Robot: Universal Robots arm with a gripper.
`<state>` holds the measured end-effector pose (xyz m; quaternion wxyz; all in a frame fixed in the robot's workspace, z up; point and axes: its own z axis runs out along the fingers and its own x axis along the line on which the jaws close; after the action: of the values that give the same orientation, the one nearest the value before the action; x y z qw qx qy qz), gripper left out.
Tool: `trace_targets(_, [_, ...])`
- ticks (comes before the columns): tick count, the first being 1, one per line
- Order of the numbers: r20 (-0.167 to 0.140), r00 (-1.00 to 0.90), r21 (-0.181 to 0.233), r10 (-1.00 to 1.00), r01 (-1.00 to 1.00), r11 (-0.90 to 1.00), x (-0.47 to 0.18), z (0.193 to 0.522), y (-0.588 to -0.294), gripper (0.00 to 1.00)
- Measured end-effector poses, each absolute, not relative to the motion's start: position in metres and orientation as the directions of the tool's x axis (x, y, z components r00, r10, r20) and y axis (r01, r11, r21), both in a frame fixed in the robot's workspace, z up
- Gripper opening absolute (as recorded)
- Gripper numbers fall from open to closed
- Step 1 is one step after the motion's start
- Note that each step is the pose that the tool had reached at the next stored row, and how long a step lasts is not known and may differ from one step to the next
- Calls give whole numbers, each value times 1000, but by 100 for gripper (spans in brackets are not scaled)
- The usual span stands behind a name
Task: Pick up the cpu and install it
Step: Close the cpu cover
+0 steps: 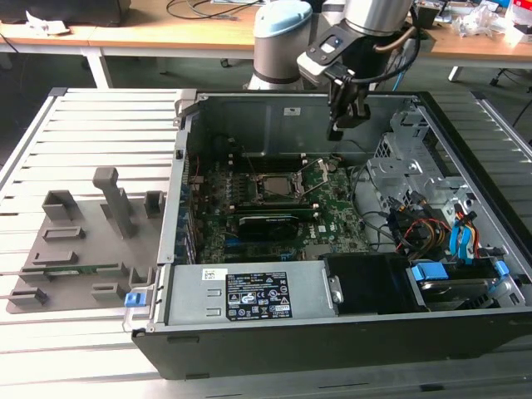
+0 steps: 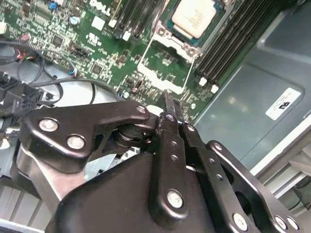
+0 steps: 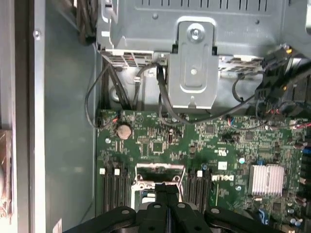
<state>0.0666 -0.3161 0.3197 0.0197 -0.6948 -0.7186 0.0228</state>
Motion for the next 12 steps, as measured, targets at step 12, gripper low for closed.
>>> trace_targets(12, [-3,-34,-61,999,998,33,120,317,-313,11])
